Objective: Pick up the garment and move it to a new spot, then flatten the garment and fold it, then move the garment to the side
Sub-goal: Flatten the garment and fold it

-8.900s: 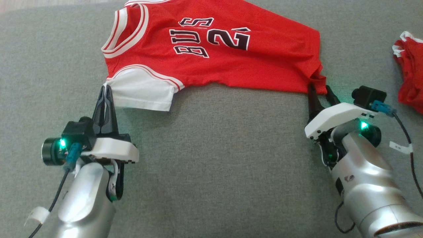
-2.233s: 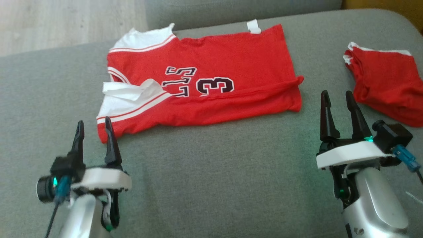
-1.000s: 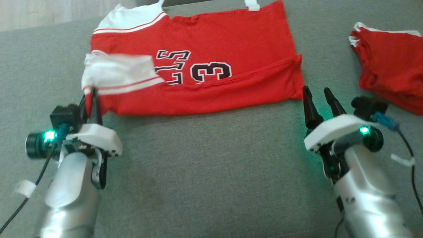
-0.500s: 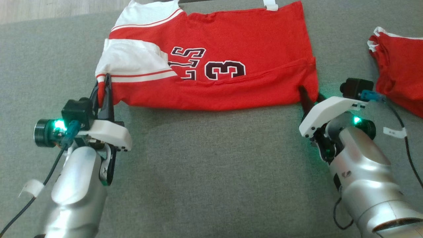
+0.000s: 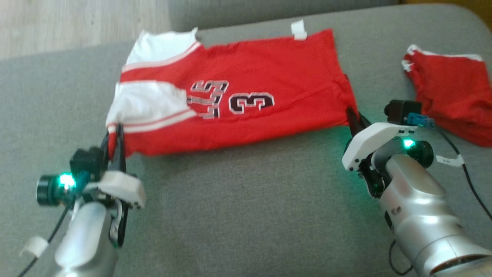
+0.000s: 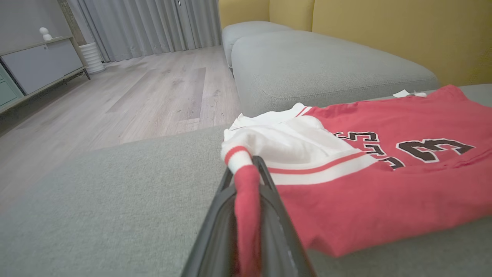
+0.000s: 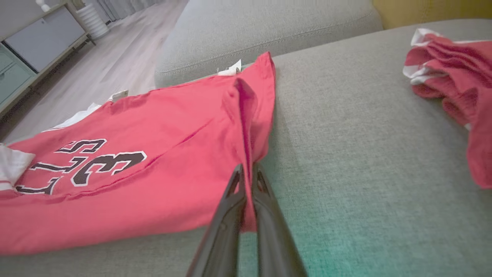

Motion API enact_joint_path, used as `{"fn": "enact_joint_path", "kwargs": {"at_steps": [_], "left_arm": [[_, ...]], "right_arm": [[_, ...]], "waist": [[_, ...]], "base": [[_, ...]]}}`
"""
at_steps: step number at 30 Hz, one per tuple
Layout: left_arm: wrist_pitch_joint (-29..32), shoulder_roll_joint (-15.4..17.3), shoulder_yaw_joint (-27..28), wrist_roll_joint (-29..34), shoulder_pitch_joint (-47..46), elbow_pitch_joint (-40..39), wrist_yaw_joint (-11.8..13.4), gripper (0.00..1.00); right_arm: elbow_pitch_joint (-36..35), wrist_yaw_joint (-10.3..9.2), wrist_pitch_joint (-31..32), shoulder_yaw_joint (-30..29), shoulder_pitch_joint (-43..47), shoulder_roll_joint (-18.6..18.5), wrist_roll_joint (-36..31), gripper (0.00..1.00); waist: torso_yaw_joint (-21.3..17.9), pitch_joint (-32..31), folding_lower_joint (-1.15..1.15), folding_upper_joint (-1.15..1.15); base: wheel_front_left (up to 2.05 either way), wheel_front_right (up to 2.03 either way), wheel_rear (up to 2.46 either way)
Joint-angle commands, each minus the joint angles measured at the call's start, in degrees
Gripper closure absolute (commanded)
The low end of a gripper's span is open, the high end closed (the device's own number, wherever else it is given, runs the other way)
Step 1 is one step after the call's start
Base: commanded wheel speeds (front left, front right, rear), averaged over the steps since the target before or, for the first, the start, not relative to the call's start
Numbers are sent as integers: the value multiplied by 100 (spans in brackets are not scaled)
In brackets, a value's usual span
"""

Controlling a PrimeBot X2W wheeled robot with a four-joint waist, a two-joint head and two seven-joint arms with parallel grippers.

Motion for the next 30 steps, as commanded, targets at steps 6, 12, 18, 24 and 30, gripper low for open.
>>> {"fn": "enact_joint_path", "kwargs": {"at_steps": [6, 12, 18, 24, 30], "left_arm": [[23, 242, 226, -166, 532, -365, 50, 100], [251, 250, 141, -275, 1282, -798, 56, 100], [537, 263, 45, -348, 1956, -1389, 127, 100], [706, 232, -46, -379, 2214, -1641, 191, 100], [611, 250, -29, -408, 2126, -1573, 203, 0]], "right_arm": [[-605, 37, 433, 332, 507, -120, 338, 100], [-1401, 37, 1226, 631, 1210, -645, 756, 100], [-2316, 37, 1886, 609, 1903, -1105, 1099, 100], [-2924, 37, 2203, 305, 2474, -1151, 1054, 100], [-3306, 37, 2183, -320, 2671, -950, 610, 0]], "waist": [[-112, -691, 0, 0], [-131, -1069, 0, 0], [-135, -1206, 0, 0], [-115, -1188, 0, 0], [-138, -1087, 0, 0]], "base": [[0, 0, 0], [0, 0, 0], [0, 0, 0], [0, 0, 0], [0, 0, 0]]}}
